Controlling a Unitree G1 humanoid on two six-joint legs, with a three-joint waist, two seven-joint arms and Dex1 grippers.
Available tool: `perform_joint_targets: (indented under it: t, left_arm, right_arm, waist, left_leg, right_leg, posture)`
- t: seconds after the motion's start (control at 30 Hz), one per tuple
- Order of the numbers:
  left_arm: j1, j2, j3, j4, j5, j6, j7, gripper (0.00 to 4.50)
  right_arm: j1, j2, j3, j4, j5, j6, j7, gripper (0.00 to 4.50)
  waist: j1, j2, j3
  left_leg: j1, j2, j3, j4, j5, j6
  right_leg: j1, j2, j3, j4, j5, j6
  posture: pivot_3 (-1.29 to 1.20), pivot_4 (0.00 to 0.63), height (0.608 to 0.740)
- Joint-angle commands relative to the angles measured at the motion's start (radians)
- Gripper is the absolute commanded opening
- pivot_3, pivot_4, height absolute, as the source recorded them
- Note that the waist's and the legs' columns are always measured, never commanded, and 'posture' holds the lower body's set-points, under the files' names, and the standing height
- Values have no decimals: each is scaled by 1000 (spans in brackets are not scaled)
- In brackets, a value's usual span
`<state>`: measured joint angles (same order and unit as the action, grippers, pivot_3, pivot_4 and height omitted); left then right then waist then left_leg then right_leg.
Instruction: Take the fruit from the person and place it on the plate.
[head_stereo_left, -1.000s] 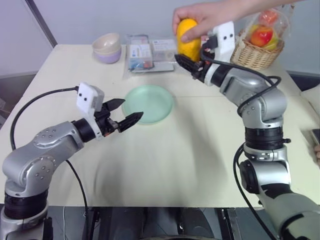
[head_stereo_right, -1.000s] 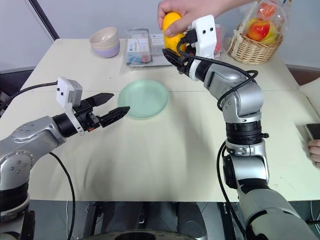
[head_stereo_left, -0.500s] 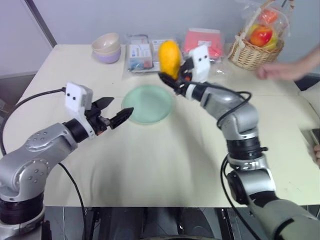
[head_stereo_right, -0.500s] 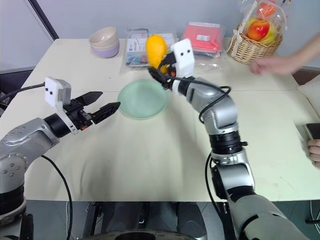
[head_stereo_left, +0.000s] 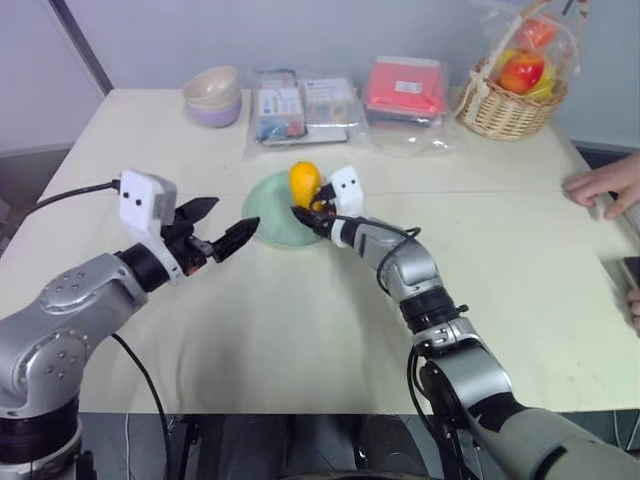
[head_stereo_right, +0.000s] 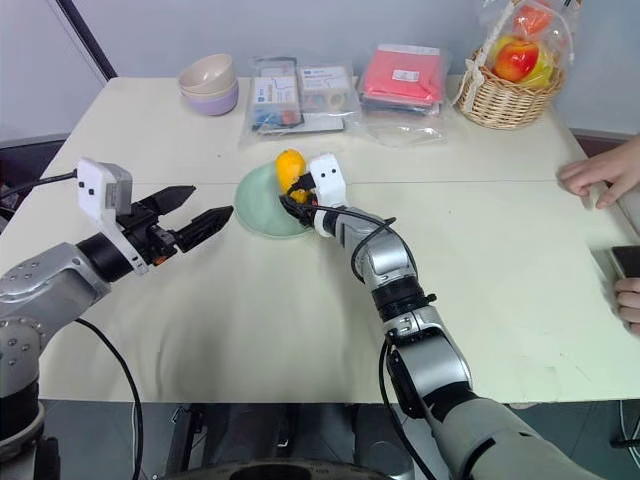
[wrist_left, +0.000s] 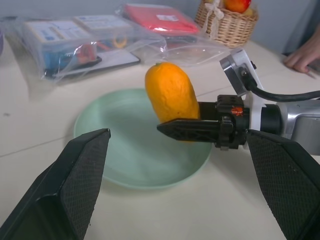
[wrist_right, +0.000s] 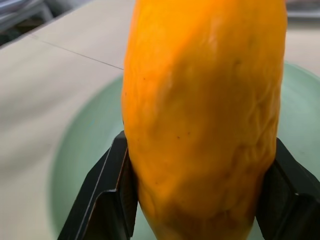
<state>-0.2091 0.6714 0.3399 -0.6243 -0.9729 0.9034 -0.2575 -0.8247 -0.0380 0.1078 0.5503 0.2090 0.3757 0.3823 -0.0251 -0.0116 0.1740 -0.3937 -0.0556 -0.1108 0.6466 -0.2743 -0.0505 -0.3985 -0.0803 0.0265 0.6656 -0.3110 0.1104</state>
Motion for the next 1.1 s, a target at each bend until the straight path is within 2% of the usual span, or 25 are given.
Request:
perform_joint_targets:
  t: [0.03,0.1,0.17,0.23,0.27,0.37,0.5,0.6,0.77,0.93,1.1]
  left_arm:
    - [0,15,33,-38,-14,-14,5,4500]
    - [1,16,32,-39,-14,-15,6,4500]
    - [1,16,31,-38,-14,-16,5,4500]
    - [-1,16,27,-36,-11,-18,4,4500]
    - [-3,14,24,-35,-11,-18,4,4500]
    - [-9,12,16,-29,-10,-20,-1,4500]
    - [-16,23,-4,-22,-5,-18,-29,4500]
    - [-13,30,-11,-20,-7,-16,-51,4500]
    - [-1,41,-16,-18,-10,-14,-90,4500]
    - [4,47,-14,-13,-12,-17,-112,4500]
    - [-5,50,-18,-7,-7,-19,-127,4500]
  right_arm:
    - [-48,10,1,16,-34,-48,4,2262]
    - [-49,12,2,31,-45,-48,5,2262]
    - [-45,13,-3,27,-48,-47,10,3286]
    - [-38,11,-5,5,-48,-36,18,4106]
    - [-33,9,-6,-11,-46,-27,23,4366]
    - [-9,-13,3,-70,-47,-2,52,4366]
    - [59,-113,-12,-326,-6,109,126,4366]
    - [126,-271,-67,-626,105,254,245,4366]
    - [257,-545,-249,-911,298,419,389,4366]
    - [393,-740,-401,-1031,416,488,476,4366]
    - [437,-801,-459,-1071,473,507,465,4366]
  waist:
    - [-3,0,0]
    - [-10,0,0]
    - [-15,0,0]
    - [-19,0,0]
    - [-19,0,0]
    - [-19,0,0]
    - [-12,0,0]
    - [-6,0,0]
    - [7,1,0]
    - [10,1,1]
    - [10,1,1]
  left_leg:
    - [0,0,0,0,0,0]
    - [0,0,0,0,0,0]
    - [0,0,0,0,0,0]
    - [0,0,0,0,0,0]
    - [0,0,0,0,0,0]
    - [0,0,0,0,0,0]
    - [0,0,0,0,0,0]
    - [-2,-1,-1,1,0,0]
    - [-2,0,-1,0,-3,5]
    - [0,0,0,0,-4,7]
    - [0,0,0,0,-4,7]
  right_leg:
    - [0,0,0,0,0,0]
    - [0,0,0,0,0,0]
    - [0,0,0,0,0,0]
    - [0,0,0,0,0,0]
    - [0,0,0,0,0,0]
    - [0,0,0,0,0,0]
    - [0,0,0,0,0,0]
    - [0,-1,0,0,0,0]
    - [0,-1,0,-1,0,0]
    - [2,-1,0,-2,0,0]
    - [2,-1,0,-1,0,0]
  posture:
    - [0,150,740]
    - [0,150,740]
    - [0,150,740]
    - [0,150,740]
    - [0,150,740]
    - [0,150,740]
    - [0,150,740]
    - [0,150,740]
    - [0,150,740]
    - [0,150,740]
    - [0,150,740]
